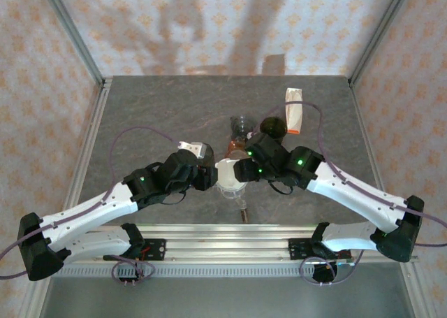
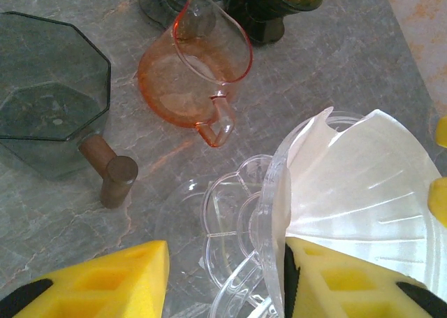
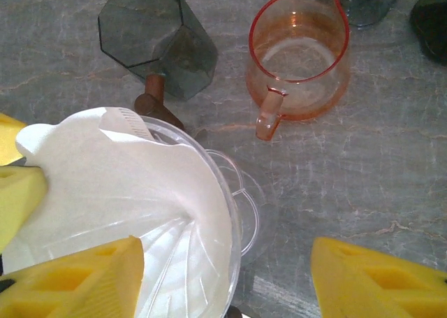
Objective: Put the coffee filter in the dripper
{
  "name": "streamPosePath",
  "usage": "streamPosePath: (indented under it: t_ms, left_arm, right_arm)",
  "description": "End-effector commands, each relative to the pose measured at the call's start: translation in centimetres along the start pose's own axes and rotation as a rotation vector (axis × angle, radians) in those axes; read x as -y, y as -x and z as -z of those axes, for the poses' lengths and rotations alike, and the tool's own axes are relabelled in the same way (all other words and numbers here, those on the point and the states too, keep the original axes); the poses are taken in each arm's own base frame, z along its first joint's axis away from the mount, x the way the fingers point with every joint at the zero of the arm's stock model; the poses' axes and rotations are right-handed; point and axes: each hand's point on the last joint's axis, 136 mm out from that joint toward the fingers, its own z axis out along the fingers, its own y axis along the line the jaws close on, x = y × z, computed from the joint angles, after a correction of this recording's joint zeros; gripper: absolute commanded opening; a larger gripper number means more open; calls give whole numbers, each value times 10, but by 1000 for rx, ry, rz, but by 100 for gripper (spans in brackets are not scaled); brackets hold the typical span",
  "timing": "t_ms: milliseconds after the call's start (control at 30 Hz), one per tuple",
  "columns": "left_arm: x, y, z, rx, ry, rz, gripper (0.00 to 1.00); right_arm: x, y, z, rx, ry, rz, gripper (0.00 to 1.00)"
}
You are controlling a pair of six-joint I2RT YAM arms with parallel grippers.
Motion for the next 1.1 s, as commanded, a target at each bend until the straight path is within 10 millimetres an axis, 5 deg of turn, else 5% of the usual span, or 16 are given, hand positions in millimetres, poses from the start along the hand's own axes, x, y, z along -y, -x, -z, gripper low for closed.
streamPosePath:
  t_ms: [0, 367, 1067]
  left_arm:
    - [-4, -4, -3, 2, 10, 11, 47]
    - [-5, -6, -3, -2, 10, 10, 48]
    - [-3, -6, -4, -1, 0, 20, 48]
  right_arm:
    - [-7, -2, -7, -30, 12, 27, 65]
    - [-11, -6, -39, -144, -53, 89, 70]
    - [9, -22, -70, -238, -133, 113, 71]
